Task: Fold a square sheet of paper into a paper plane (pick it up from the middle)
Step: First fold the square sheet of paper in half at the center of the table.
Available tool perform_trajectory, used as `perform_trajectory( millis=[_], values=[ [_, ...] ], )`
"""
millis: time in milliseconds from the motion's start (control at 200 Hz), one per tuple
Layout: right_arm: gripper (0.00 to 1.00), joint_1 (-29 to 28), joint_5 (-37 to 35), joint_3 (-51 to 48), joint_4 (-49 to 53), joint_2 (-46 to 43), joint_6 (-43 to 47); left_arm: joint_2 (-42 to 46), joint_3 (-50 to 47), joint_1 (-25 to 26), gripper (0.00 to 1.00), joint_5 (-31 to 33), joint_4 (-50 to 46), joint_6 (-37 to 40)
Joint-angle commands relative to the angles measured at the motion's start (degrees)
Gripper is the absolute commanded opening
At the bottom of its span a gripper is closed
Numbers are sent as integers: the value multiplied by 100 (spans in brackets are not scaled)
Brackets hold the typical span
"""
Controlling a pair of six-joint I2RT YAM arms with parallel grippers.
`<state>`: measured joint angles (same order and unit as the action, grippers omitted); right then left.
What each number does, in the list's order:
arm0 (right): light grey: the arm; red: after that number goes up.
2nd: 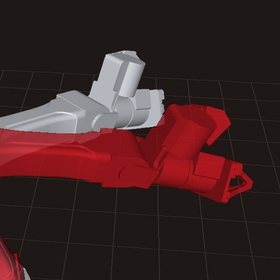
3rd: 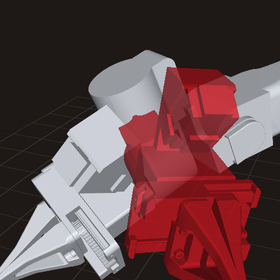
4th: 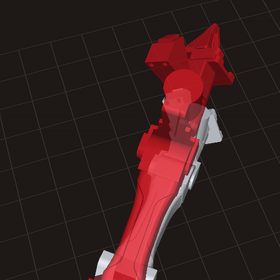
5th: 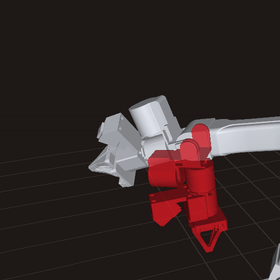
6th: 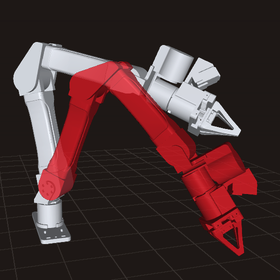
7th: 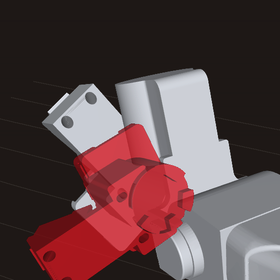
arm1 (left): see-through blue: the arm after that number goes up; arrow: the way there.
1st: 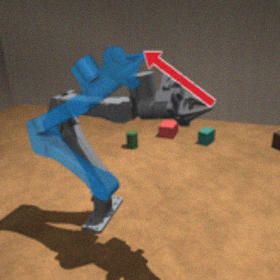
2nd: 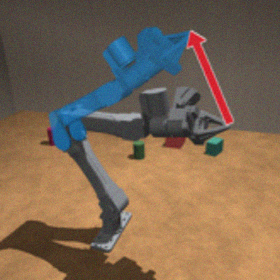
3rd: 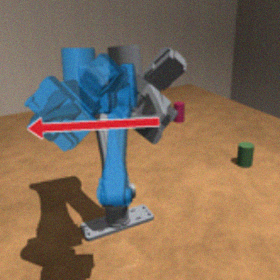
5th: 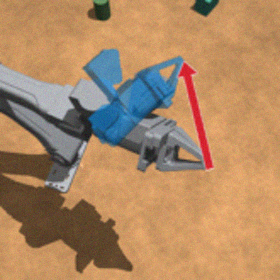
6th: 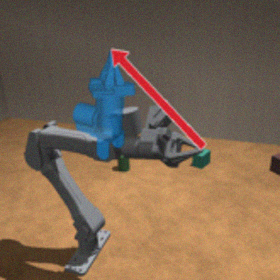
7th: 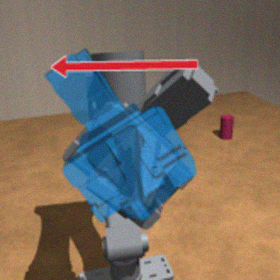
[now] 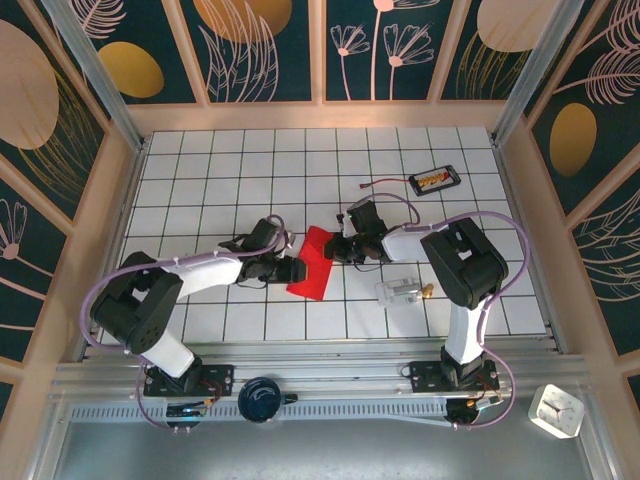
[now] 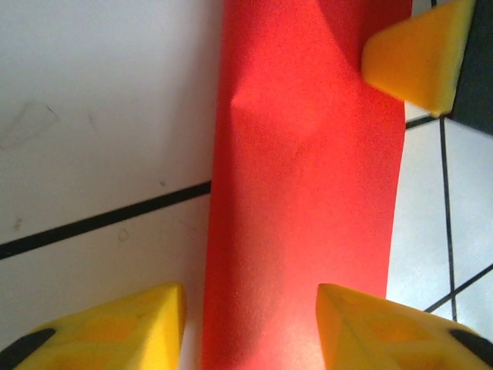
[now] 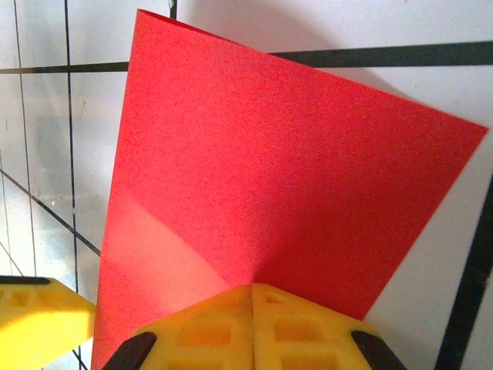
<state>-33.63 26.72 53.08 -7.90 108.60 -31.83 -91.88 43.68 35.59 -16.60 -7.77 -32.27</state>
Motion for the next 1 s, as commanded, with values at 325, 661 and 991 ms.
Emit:
perform_trajectory(
  millis=[325,661,991],
  values=[
    [8,181,-826,57,816,581,350,-18,-134,202,24,-327,-81,-117],
    [9,190,-782,169,904,609,458,47,-360,202,17,-353,265,-426],
    [10,190,-712,201,882,608,468,-32,-519,202,16,-307,420,-526]
  ],
)
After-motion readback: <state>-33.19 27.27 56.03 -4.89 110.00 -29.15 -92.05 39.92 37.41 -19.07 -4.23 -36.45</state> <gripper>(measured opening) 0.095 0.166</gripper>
